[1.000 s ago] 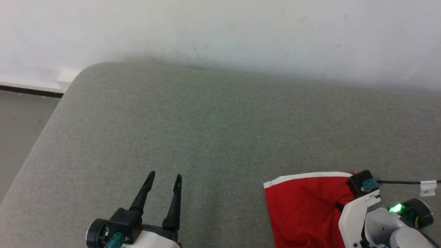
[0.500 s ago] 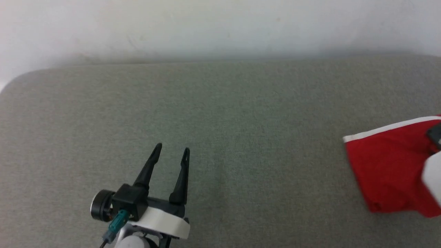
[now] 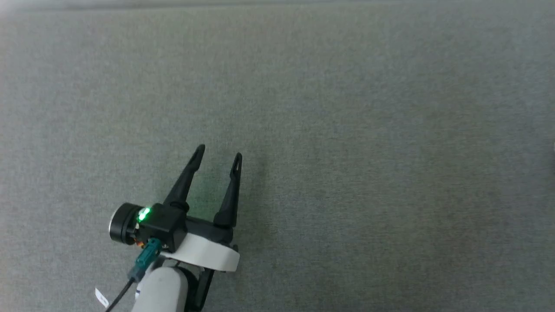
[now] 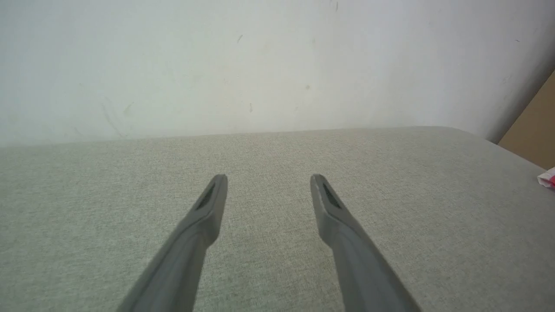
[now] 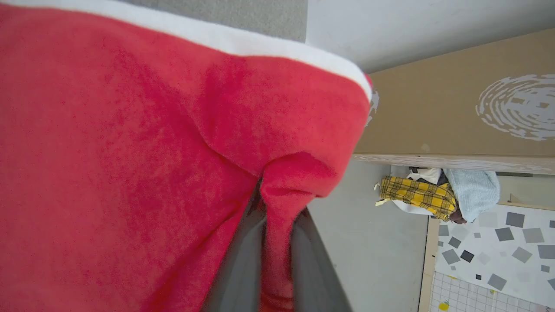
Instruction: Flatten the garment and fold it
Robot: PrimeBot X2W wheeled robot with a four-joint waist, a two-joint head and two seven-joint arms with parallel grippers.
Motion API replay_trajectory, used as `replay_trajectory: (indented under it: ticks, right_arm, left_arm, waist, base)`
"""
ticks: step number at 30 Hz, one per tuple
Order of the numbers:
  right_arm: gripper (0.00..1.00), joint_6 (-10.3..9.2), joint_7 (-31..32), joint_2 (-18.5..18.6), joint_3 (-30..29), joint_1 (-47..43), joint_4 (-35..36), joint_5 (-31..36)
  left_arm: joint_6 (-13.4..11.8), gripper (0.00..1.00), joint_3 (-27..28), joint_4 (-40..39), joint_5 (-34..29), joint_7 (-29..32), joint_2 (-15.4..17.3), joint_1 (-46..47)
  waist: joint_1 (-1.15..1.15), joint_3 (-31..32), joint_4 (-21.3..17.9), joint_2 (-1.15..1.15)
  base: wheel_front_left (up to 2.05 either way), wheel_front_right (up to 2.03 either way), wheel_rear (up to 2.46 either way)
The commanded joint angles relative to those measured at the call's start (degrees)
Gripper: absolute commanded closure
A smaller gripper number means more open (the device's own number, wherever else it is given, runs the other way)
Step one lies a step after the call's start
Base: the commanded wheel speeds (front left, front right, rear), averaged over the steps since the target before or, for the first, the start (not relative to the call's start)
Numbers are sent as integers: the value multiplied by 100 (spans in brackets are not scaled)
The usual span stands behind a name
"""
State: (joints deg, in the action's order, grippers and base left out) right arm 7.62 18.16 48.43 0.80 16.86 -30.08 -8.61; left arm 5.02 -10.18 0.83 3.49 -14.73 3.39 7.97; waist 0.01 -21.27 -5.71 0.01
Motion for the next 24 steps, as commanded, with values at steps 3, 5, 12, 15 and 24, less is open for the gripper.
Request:
replay_trajectory:
  ticks: [3,5,12,15,24]
  right_arm:
    - [100,-13,-384,48,-465,259,-404,303]
    - [100,-13,-501,12,-661,308,-613,436]
    - [21,-13,-755,-208,-1179,521,-1320,754]
    - [0,-13,-762,-288,-1304,626,-1529,911]
    - [0,-13,-845,-427,-1464,1213,-1330,1335]
  left_arm:
    - [60,0,40,-66,-51,-27,53,179]
    - [69,0,37,-77,-62,-27,57,213]
    - [67,0,36,-51,-76,-27,43,221]
    - [60,0,51,-7,-60,-27,35,178]
    - [26,0,170,121,89,-27,2,-219]
  waist:
    - [-1,-601,225,-1]
    - [-1,-667,265,-1]
    - [-1,-640,291,-1]
    - [-1,-462,248,-1]
    - [-1,604,76,-1]
  base:
    - [0,0,0]
    - [0,0,0]
    - [0,0,0]
    - [0,0,0]
    - [0,0,0]
